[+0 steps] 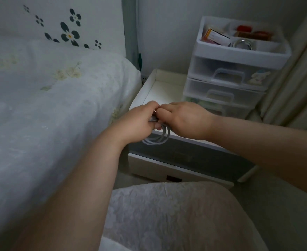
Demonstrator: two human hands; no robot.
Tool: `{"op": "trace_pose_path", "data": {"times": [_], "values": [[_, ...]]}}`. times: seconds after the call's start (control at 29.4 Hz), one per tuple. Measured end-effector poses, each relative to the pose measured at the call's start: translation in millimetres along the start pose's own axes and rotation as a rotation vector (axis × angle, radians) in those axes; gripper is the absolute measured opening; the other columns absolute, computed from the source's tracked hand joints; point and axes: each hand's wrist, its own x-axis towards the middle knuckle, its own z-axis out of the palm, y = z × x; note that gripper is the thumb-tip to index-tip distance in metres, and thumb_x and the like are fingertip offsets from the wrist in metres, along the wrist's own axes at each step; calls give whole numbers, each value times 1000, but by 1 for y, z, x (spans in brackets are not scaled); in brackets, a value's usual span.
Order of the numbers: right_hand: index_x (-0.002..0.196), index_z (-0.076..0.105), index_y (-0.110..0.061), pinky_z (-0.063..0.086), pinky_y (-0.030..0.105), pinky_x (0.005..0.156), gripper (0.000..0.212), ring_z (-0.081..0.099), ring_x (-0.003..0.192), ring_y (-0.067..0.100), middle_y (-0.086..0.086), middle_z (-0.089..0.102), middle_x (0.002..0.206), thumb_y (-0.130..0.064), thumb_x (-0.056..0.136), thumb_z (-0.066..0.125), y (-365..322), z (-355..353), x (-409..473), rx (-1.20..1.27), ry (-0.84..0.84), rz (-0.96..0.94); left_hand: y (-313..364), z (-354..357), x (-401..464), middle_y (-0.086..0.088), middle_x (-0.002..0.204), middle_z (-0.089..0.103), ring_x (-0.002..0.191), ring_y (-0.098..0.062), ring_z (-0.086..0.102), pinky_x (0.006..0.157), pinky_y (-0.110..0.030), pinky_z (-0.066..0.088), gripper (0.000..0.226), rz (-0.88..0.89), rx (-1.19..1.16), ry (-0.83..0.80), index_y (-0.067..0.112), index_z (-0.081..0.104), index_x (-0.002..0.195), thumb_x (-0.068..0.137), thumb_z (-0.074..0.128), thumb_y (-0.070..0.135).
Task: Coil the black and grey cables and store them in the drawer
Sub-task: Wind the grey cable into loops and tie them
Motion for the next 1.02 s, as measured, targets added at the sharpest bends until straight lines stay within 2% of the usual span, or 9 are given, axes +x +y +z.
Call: {"op": "trace_pose_path", "data": {"times": [0.07,0.17,0.31,0.41,0.61,0.72,0.82,0.92,1.02], "values": [[104,55,-3,38,30,49,23,54,59,28,13,59,82,-2,81,60,-1,1,0,84,-7,91,0,2,0,0,109,63,99,-19,60,85,-42,51,22,-6,24,42,19,46,112,94,57,25],[104,52,-7,44,39,59,12,51,67,23,6,54,84,-10,94,49,-3,-2,1,235,4,269,4,7,-1,-4,103,65,95,-25,60,81,-48,51,19,-8,109,141,18,44,108,94,55,25],[92,46,-8,34,33,60,12,40,63,18,-4,42,70,-18,99,41,-5,-6,3,394,7,420,12,14,-3,-11,102,63,94,-30,56,81,-43,46,17,17,180,283,14,45,109,96,52,21],[89,44,-12,36,34,60,12,45,67,23,1,48,72,-18,99,41,-3,-7,5,481,-8,515,17,19,-3,-15,102,61,91,-33,54,73,-37,38,18,49,233,387,9,47,111,94,50,14],[97,49,-9,38,35,59,13,46,67,23,2,49,76,-19,99,41,-3,-9,9,367,-12,579,30,30,-4,1,91,44,82,-17,38,67,-29,29,21,-56,158,462,11,45,113,93,51,14],[99,51,-8,31,33,59,12,41,64,25,2,48,76,-8,88,47,-1,-7,8,28,26,487,34,29,0,8,91,51,82,-14,48,62,-27,37,21,-144,-120,351,15,47,111,91,51,18],[88,55,-9,38,35,61,13,51,64,28,8,59,75,-5,79,46,7,-7,4,-131,137,332,36,21,1,-9,90,65,88,-20,60,83,-44,51,14,-265,-761,285,10,58,89,90,47,18],[90,57,-11,45,38,68,18,57,73,27,8,63,82,-12,85,40,13,-11,0,-250,167,179,29,11,0,-15,114,67,106,-25,62,92,-52,45,37,-482,-1432,138,5,57,115,101,37,33],[95,60,-12,45,39,75,12,58,78,27,8,64,86,-15,89,49,12,-12,-3,-273,138,-30,13,6,3,-15,112,70,111,-29,63,95,-59,40,69,-559,-1583,-60,2,53,123,96,28,60]]}}
